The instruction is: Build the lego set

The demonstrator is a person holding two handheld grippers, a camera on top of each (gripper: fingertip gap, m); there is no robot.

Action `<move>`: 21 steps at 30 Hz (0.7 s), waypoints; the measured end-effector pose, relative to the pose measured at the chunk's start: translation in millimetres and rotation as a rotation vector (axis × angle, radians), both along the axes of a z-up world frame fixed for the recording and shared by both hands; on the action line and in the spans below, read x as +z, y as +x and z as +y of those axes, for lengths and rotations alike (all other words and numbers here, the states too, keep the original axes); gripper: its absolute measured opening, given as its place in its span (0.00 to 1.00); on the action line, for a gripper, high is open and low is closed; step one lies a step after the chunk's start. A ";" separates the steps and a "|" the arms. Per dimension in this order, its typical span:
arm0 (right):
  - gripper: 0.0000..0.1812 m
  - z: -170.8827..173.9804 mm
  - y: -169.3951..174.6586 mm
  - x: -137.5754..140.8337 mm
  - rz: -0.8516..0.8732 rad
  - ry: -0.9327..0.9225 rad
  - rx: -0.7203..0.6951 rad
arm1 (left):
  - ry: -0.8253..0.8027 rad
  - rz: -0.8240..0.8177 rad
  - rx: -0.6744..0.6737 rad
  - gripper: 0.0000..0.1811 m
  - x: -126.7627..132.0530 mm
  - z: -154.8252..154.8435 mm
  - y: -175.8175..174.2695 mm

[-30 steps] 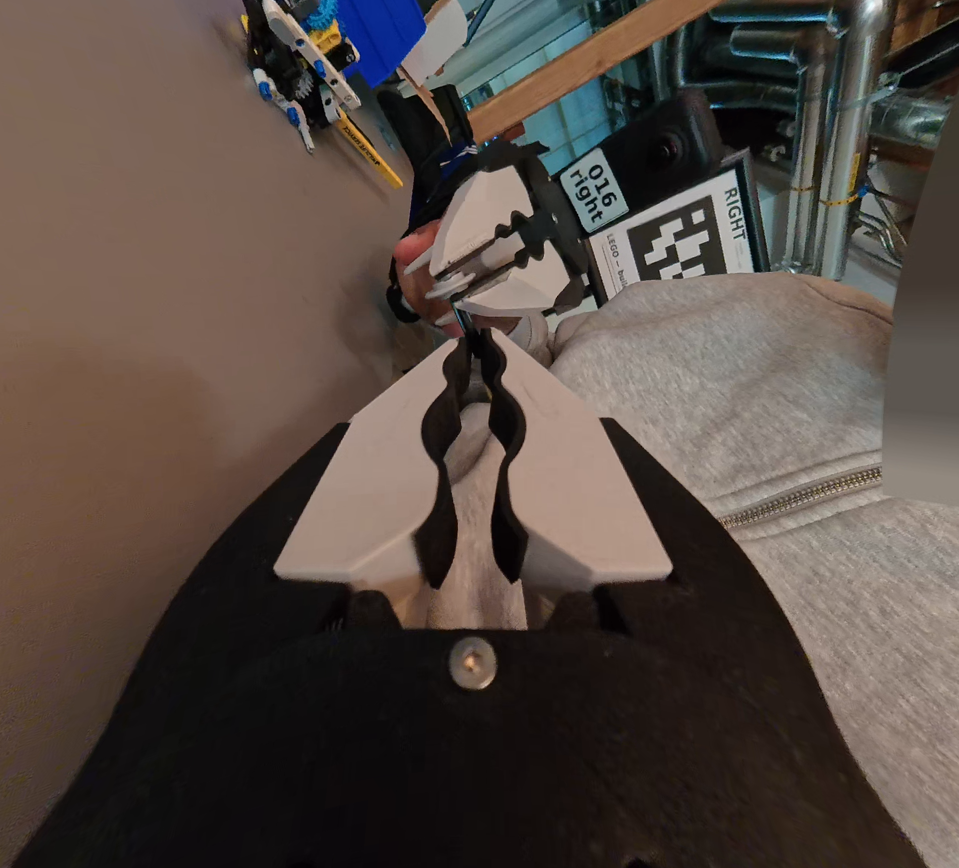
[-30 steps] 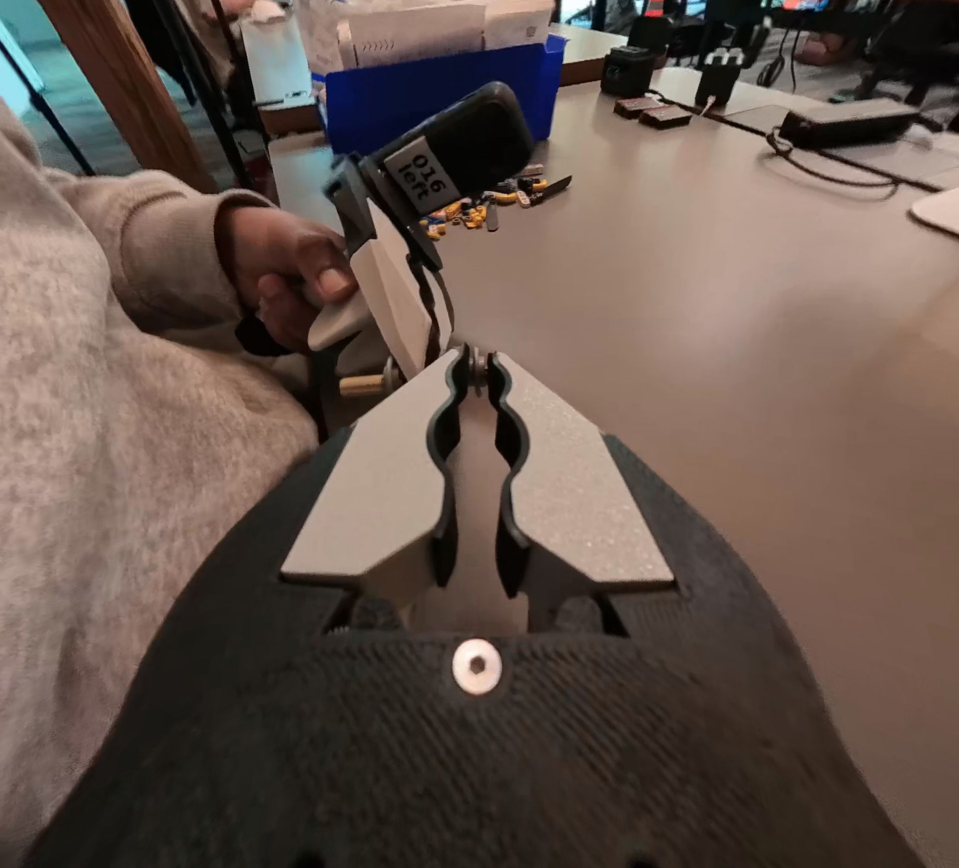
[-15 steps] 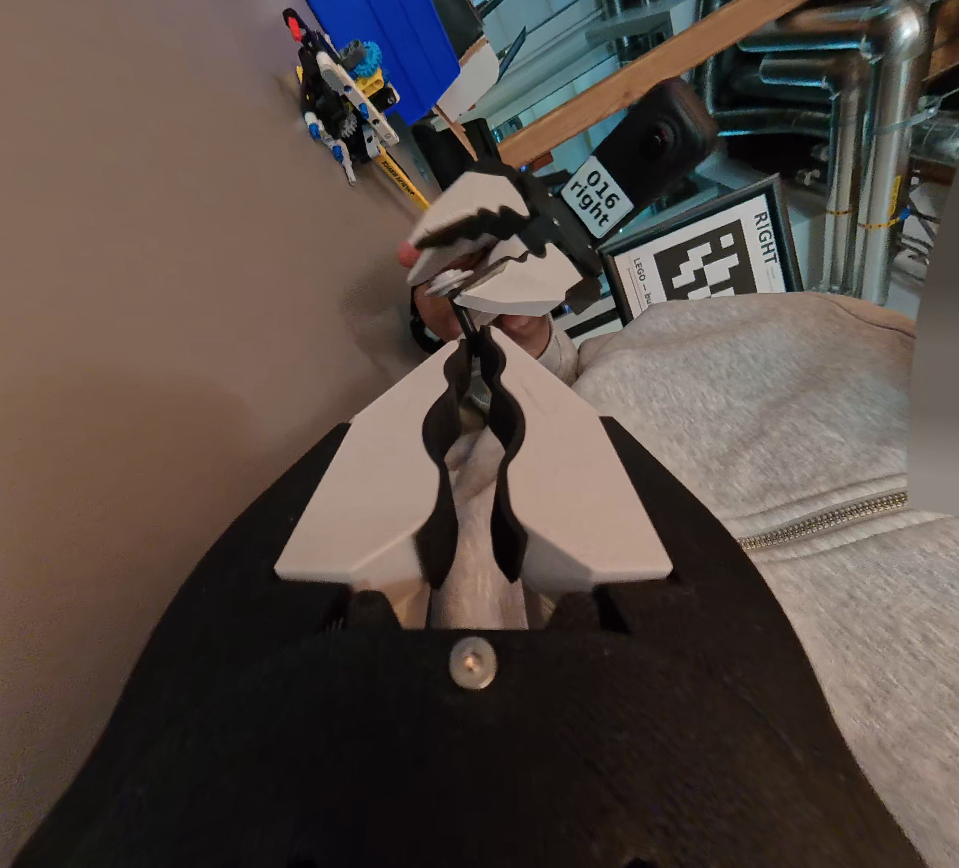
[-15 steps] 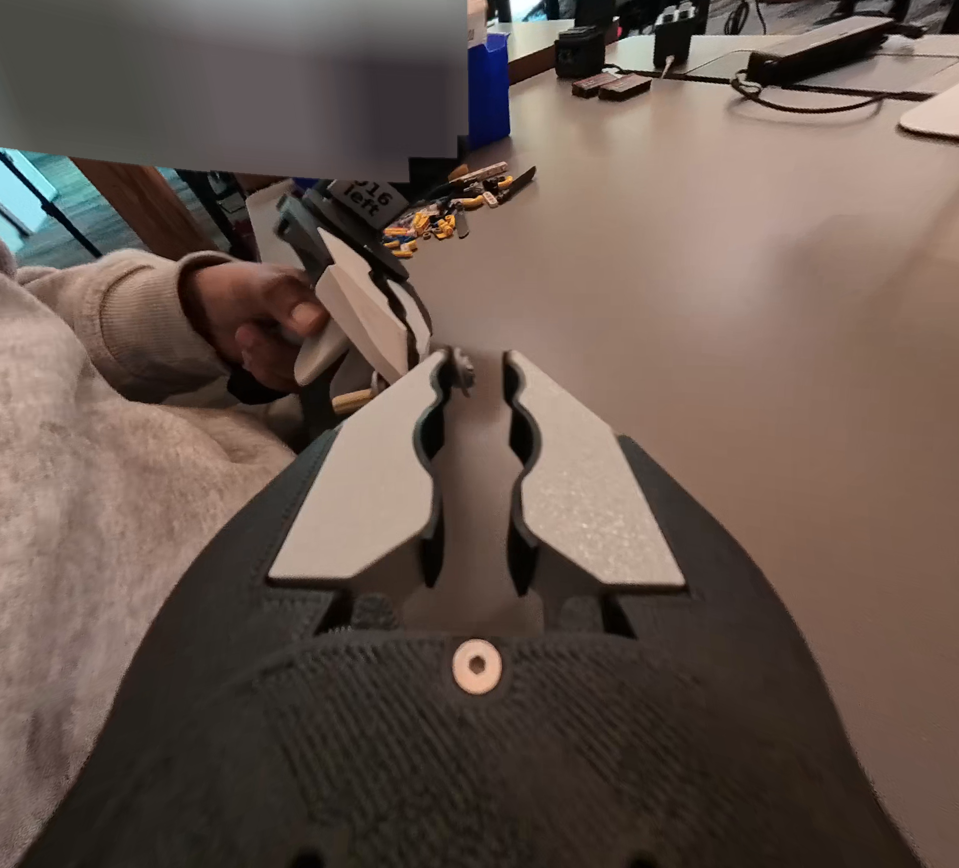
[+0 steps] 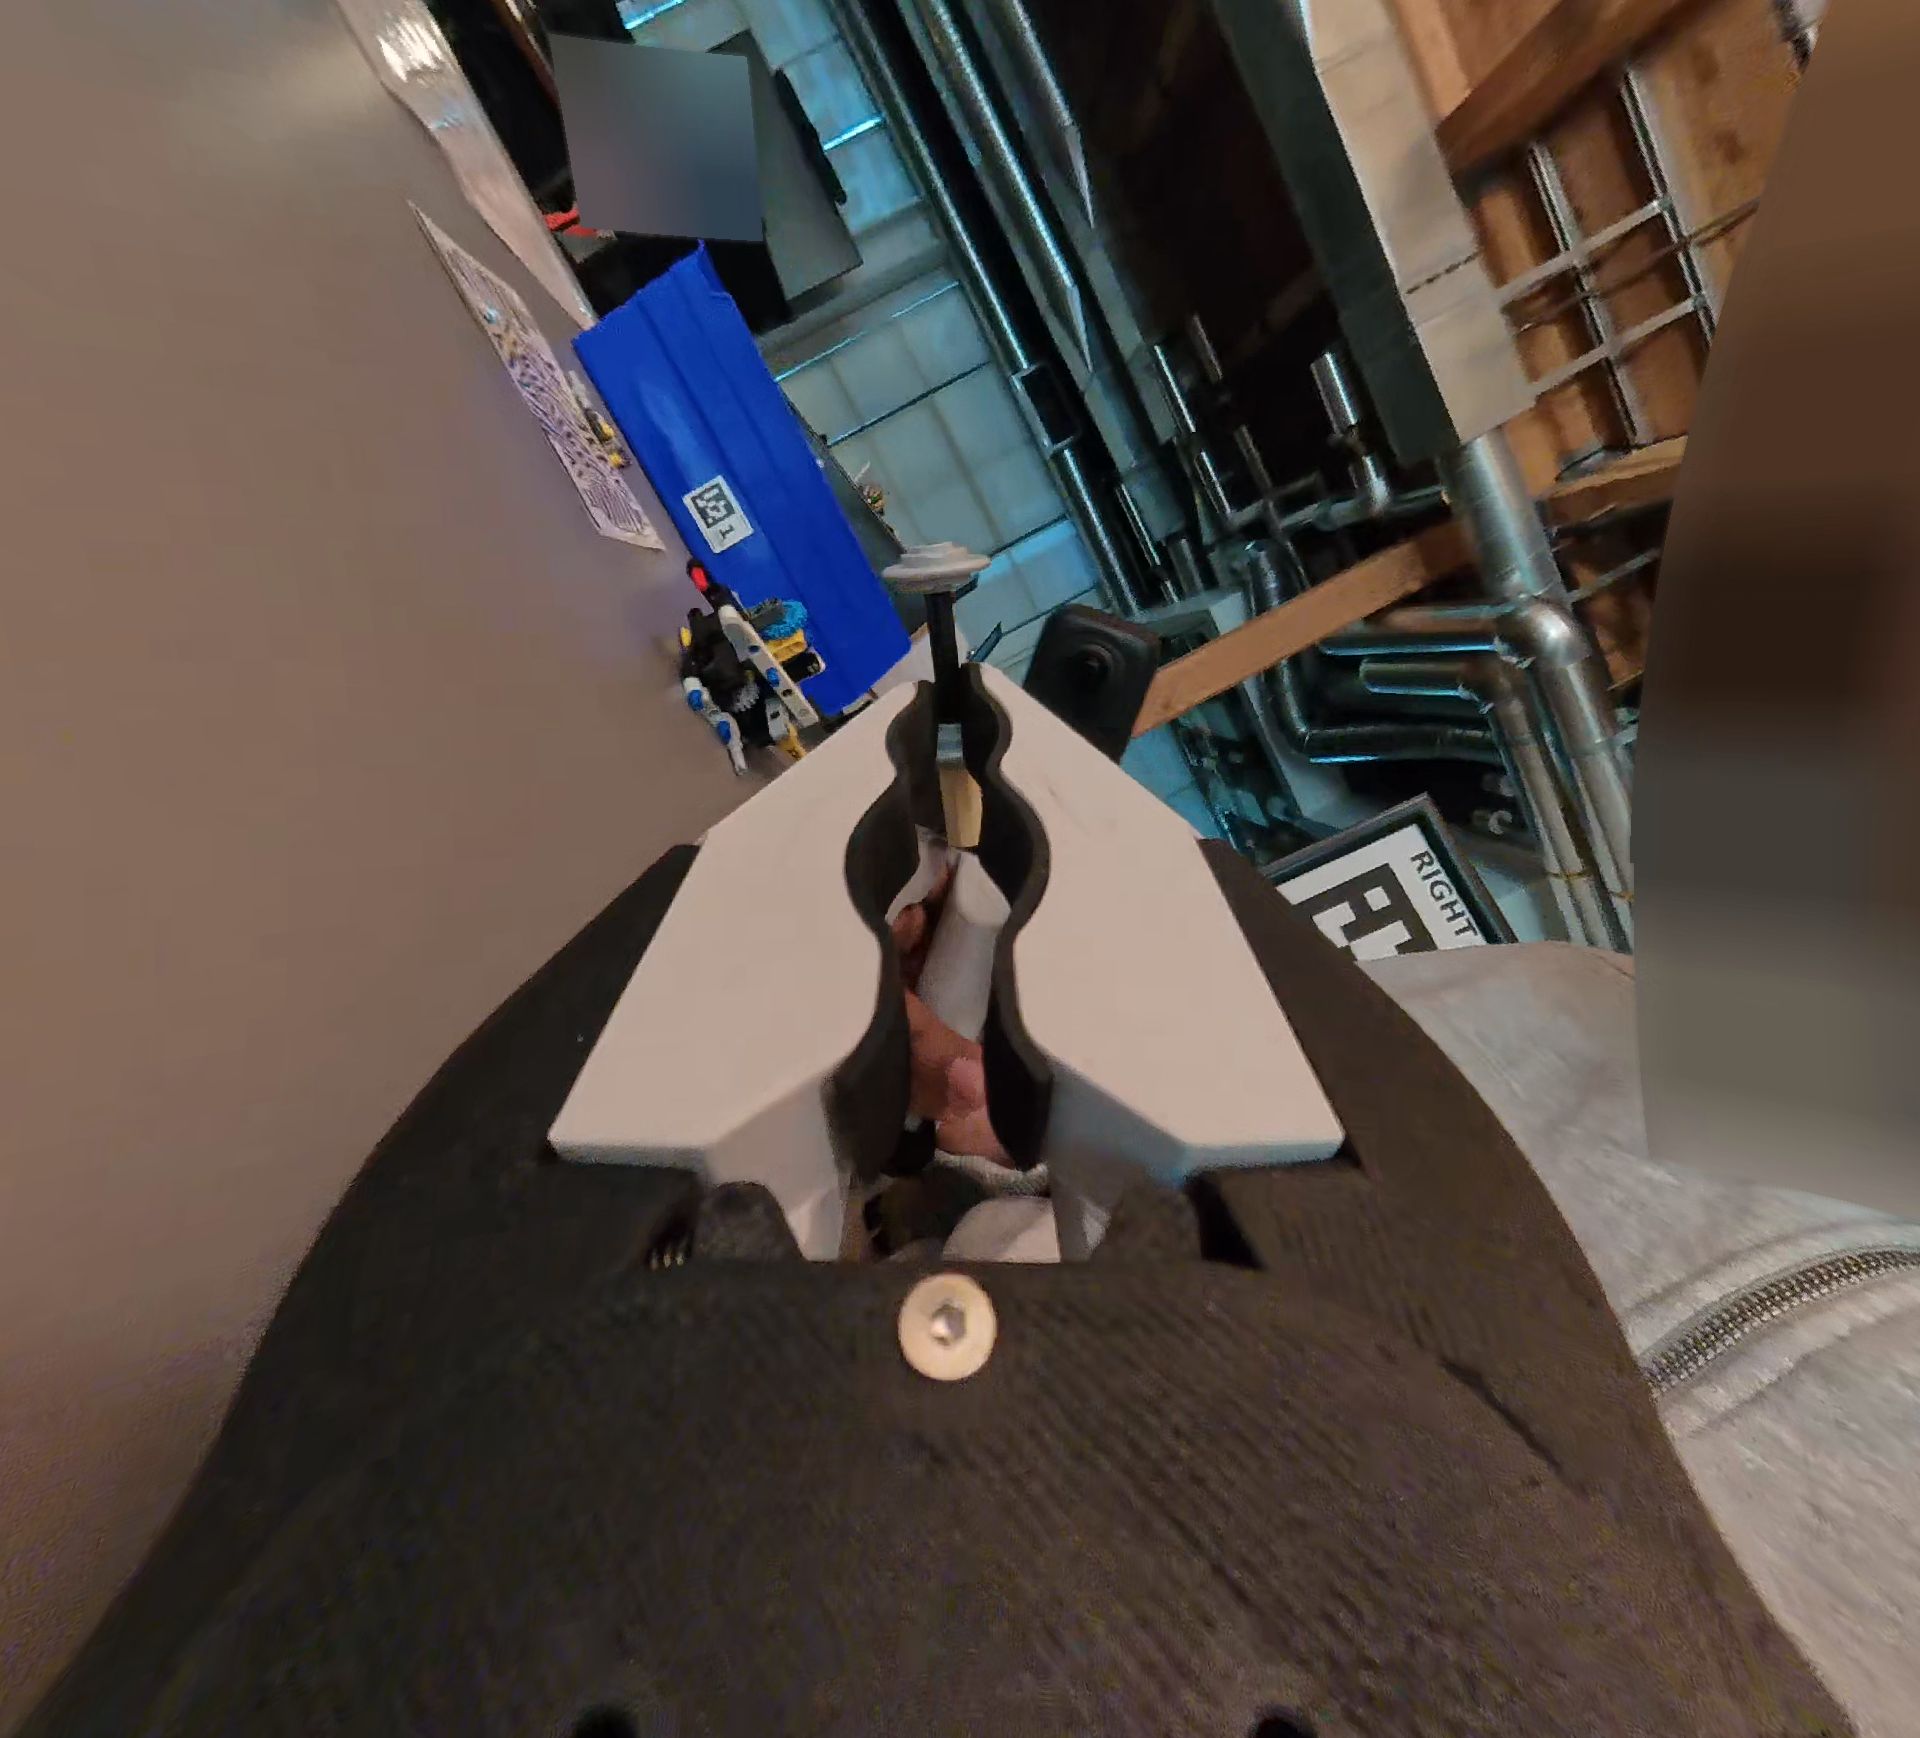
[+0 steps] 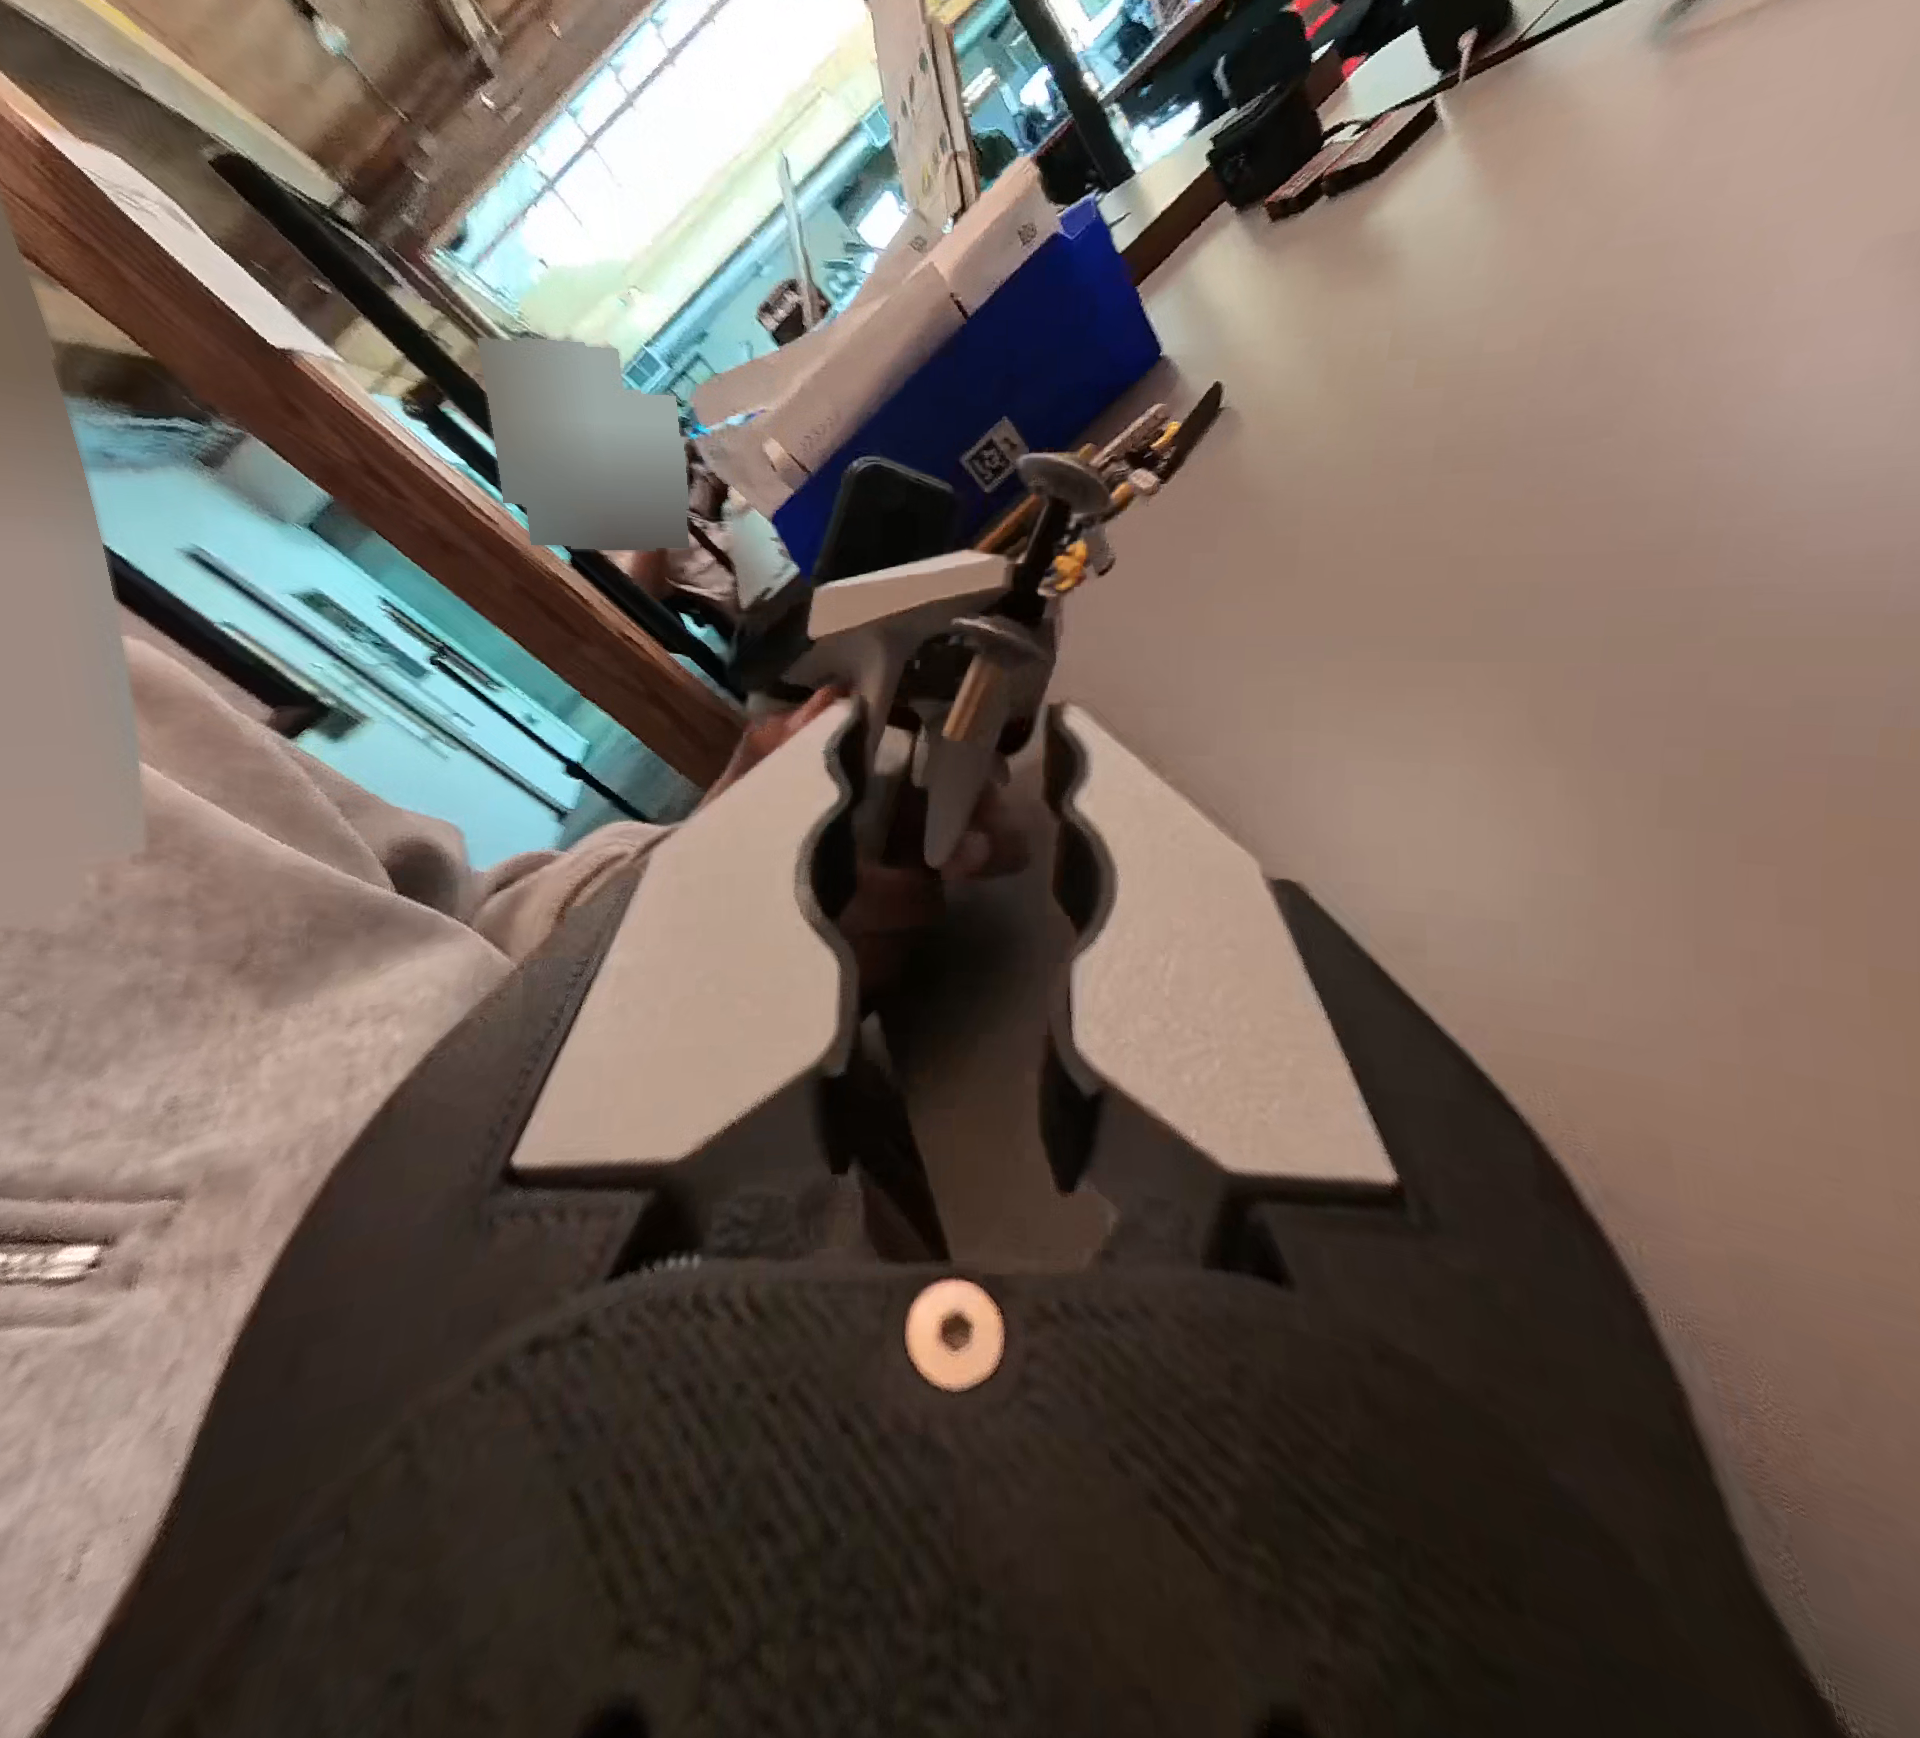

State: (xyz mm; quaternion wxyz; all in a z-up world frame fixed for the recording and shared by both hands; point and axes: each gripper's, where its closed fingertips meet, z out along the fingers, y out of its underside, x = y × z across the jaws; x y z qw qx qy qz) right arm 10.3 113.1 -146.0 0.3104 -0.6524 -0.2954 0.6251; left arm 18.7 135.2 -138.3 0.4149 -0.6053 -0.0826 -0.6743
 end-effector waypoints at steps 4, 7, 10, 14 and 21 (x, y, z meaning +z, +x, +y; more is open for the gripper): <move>0.07 -3.1 1.3 1.3 0.046 -0.073 0.039 | 0.037 0.057 -0.021 0.03 0.6 -6.1 12.7; 0.07 -3.2 4.0 3.3 0.060 -0.078 0.046 | 0.051 0.061 -0.028 0.03 2.8 -7.7 14.9; 0.04 -3.5 5.4 4.9 0.089 -0.126 0.058 | 0.056 0.041 -0.035 0.03 4.3 -9.0 14.8; 0.03 -3.4 6.3 1.7 0.067 -0.135 0.067 | 0.066 0.030 -0.064 0.03 6.0 -11.9 14.4; 0.04 -5.6 8.4 0.0 0.052 -0.111 0.091 | 0.068 0.039 -0.067 0.03 6.4 -10.3 9.8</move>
